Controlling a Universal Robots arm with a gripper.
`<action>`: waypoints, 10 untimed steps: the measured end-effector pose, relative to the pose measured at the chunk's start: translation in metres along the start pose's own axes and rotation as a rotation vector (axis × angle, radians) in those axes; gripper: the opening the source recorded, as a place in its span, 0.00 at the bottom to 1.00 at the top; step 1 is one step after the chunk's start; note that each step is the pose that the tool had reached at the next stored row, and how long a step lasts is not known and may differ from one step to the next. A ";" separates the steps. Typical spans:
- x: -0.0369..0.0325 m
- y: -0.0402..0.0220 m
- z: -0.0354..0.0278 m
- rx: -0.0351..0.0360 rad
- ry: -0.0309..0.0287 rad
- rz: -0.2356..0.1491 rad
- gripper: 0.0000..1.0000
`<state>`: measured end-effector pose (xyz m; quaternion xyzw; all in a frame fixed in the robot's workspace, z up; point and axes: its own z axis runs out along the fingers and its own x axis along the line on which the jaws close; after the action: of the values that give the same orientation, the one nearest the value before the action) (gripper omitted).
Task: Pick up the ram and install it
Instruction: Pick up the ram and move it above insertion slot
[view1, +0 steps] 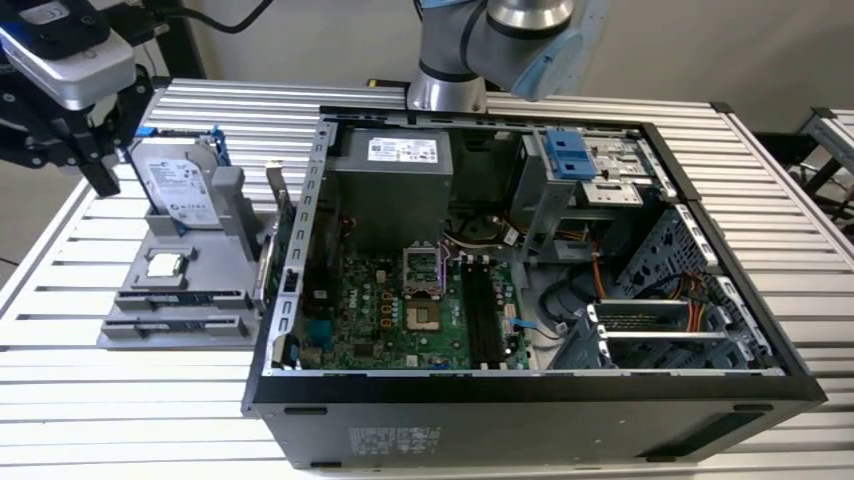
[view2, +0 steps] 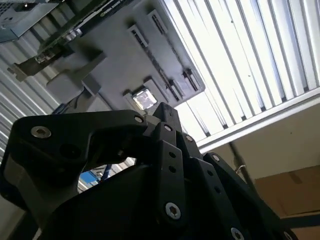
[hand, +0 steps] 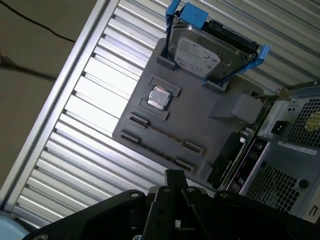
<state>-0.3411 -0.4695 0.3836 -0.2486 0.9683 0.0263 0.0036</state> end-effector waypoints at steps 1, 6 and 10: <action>0.0000 0.0000 0.0000 -0.0003 0.0008 -0.017 0.00; 0.0000 0.0000 0.0000 -0.0011 0.0035 -0.108 0.00; 0.0000 0.0000 0.0000 -0.0013 0.0049 -0.180 0.00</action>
<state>-0.3410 -0.4695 0.3836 -0.3349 0.9419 0.0259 0.0034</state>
